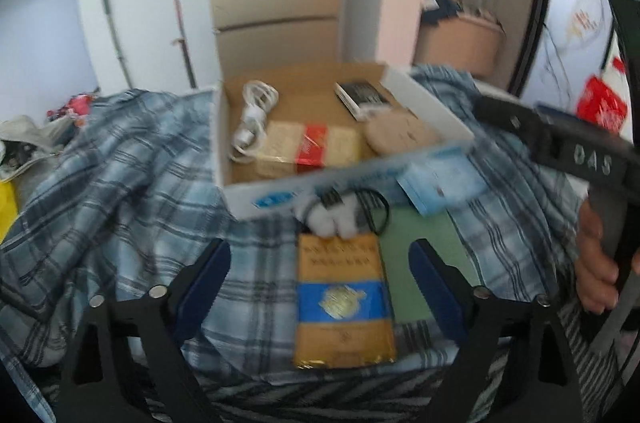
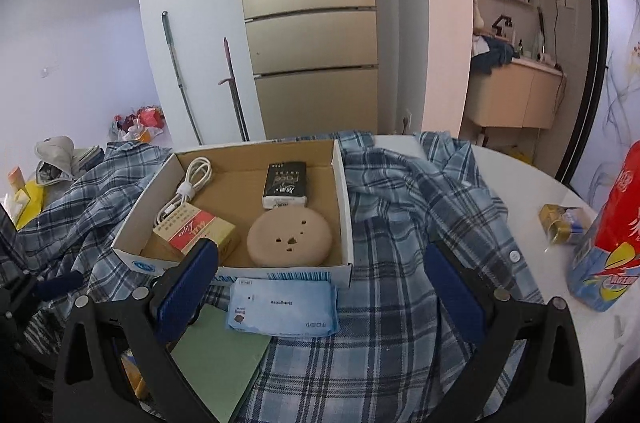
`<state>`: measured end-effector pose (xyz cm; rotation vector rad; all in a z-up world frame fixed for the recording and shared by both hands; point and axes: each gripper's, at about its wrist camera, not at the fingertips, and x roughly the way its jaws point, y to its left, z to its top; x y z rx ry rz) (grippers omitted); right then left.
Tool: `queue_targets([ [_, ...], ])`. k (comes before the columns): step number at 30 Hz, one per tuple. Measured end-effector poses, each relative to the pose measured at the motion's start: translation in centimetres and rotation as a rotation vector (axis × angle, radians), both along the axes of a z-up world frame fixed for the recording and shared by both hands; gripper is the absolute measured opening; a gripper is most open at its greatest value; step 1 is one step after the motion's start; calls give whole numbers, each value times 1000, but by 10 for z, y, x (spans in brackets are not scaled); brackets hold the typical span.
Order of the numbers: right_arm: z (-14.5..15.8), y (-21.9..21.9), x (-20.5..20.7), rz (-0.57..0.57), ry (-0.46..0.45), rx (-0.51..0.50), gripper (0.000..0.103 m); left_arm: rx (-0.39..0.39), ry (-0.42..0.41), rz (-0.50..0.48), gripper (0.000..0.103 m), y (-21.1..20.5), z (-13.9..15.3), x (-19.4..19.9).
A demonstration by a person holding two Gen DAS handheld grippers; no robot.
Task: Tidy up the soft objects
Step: 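Lower the left gripper onto the gold-and-blue cigarette pack and grasp it, then lift the gold pack with the left gripper while the right gripper grasps the blue wipes pack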
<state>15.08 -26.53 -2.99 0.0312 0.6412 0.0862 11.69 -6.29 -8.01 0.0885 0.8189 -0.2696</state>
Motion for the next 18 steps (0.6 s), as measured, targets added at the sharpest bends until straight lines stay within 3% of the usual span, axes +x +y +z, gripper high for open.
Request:
queue_targets([
  [6,-7,9,6,25,42,-28,102,7,114,-17,87,-4,-16,9],
  [10,-10,8,9,24,67,-25,102,28,170,-37,74,-9,-25,11],
  [13,-13,7,12,26,91,-19,102,32,186,-42,61,-10,-28,11],
  [18,-21,16,18,65,148,-44,102,27,186,-43,56,-8,-28,11],
])
